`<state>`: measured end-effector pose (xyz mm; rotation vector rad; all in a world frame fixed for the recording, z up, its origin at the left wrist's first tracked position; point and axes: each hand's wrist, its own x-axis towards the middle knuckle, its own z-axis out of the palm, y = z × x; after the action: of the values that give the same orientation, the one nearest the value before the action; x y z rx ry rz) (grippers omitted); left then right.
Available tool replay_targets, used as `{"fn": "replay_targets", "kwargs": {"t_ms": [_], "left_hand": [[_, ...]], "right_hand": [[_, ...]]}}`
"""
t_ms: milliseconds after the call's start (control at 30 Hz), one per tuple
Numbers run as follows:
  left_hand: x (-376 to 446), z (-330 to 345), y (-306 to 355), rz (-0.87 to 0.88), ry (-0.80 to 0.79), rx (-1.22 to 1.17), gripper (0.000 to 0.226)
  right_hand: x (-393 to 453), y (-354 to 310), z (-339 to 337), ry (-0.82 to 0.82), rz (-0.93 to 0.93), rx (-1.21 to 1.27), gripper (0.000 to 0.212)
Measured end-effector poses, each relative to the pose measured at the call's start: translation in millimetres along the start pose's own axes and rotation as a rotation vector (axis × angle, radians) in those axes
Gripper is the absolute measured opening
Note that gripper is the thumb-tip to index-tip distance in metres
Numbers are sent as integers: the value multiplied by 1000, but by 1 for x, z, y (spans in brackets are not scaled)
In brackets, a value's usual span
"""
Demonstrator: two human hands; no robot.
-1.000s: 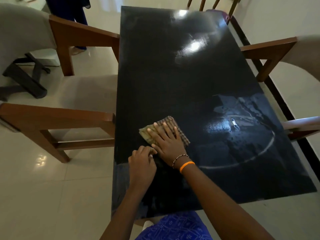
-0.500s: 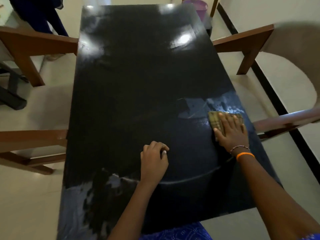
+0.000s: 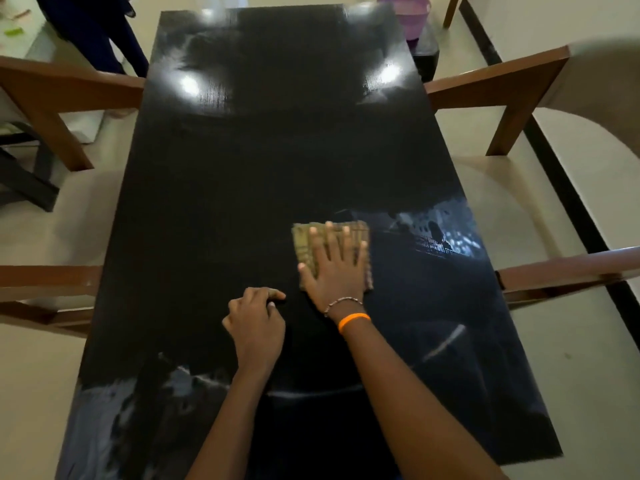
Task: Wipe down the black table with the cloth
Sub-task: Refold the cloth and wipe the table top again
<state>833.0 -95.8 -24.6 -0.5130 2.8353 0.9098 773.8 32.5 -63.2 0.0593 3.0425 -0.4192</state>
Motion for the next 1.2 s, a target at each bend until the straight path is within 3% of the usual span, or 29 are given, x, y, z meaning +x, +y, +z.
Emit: {"fn": "replay_targets", "kwargs": {"t_ms": [133, 233, 633, 1000, 1200], "left_hand": [[-6, 14, 13, 24, -2, 100, 23], [-10, 20, 31, 102, 14, 74, 26], [-17, 46, 87, 380, -215, 132, 16], [-9, 71, 126, 532, -356, 120, 16], [5, 90, 147, 565, -344, 123, 17]], "right_hand": [[27, -17, 6, -90, -313, -19, 68], [49, 5, -2, -85, -380, -81, 67], [70, 213, -68, 43, 298, -24, 66], [-74, 193, -49, 79, 402, -127, 69], [-46, 190, -50, 83, 409, -141, 68]]}}
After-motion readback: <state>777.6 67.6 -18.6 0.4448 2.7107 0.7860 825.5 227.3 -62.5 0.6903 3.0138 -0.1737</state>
